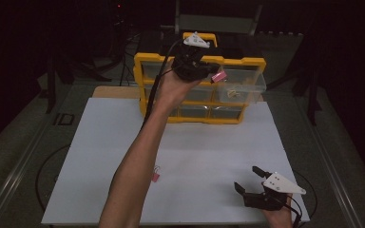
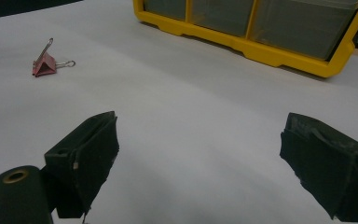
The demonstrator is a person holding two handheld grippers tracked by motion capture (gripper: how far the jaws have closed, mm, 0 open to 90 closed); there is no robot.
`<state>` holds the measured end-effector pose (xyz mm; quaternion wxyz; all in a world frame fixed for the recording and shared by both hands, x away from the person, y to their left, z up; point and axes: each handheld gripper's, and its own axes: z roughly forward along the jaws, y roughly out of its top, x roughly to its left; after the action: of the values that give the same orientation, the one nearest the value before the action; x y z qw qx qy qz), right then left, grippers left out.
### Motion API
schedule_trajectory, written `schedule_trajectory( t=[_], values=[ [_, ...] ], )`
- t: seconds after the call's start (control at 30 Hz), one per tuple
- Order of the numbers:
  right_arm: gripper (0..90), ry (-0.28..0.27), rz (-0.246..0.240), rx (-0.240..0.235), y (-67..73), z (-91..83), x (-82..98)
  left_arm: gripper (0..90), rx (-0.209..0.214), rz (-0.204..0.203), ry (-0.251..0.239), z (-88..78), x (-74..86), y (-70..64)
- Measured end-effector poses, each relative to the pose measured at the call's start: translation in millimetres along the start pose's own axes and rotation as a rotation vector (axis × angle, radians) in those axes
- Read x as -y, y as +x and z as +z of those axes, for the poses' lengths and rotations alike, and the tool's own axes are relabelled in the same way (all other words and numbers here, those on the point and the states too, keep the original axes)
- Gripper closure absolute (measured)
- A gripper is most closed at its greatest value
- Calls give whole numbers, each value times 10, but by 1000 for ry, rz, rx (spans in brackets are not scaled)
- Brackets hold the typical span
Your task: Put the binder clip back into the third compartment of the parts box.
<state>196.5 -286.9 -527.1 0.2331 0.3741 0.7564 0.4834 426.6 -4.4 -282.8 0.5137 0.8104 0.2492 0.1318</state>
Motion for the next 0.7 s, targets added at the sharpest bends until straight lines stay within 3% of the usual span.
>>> schedule_trajectory(
  t=[0.3, 0.7],
  values=[
    [110, -1, 3, 1, -4, -4, 3, 896, -7, -19, -18, 46, -103, 11],
    [110, 2, 0, -3, 6, -1, 3, 895, 13, -28, -27, 202, -206, -80]
  ],
)
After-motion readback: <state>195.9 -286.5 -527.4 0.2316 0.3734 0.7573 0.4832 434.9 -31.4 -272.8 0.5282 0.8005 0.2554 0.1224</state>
